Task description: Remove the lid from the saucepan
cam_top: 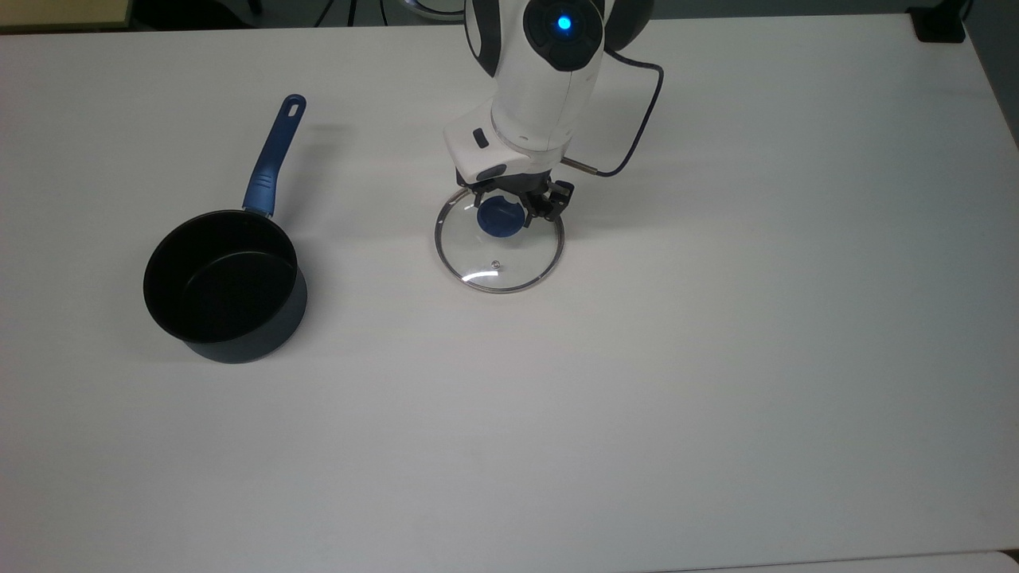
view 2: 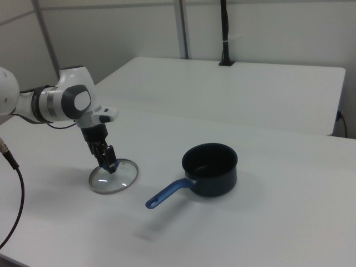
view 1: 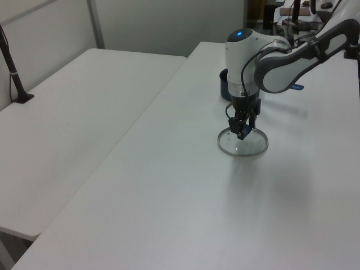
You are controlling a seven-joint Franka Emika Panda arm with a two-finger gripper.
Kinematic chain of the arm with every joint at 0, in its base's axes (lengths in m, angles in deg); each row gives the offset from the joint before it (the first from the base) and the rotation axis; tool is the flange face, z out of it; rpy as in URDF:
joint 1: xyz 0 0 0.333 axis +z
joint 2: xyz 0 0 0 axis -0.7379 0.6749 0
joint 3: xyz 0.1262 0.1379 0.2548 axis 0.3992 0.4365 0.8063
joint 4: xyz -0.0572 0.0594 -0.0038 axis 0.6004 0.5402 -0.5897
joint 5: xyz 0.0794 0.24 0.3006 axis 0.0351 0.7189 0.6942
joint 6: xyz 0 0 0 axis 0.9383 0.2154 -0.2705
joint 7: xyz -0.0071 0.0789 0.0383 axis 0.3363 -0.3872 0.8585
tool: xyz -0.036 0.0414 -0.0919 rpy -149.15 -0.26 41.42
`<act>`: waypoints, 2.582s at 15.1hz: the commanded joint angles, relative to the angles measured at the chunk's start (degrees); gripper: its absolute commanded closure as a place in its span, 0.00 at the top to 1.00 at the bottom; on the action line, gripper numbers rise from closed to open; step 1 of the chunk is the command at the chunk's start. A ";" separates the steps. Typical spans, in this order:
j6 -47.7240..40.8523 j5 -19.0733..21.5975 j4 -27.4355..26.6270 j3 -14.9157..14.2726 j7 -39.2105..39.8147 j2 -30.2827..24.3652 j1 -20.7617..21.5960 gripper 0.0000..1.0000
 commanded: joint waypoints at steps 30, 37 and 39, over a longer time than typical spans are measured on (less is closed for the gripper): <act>-26.83 7.25 19.59 -0.70 29.73 -11.50 -17.50 1.00; -27.53 6.99 19.59 -0.70 29.29 -11.50 -17.24 1.00; -27.53 6.99 19.59 -0.70 29.73 -11.50 -17.33 1.00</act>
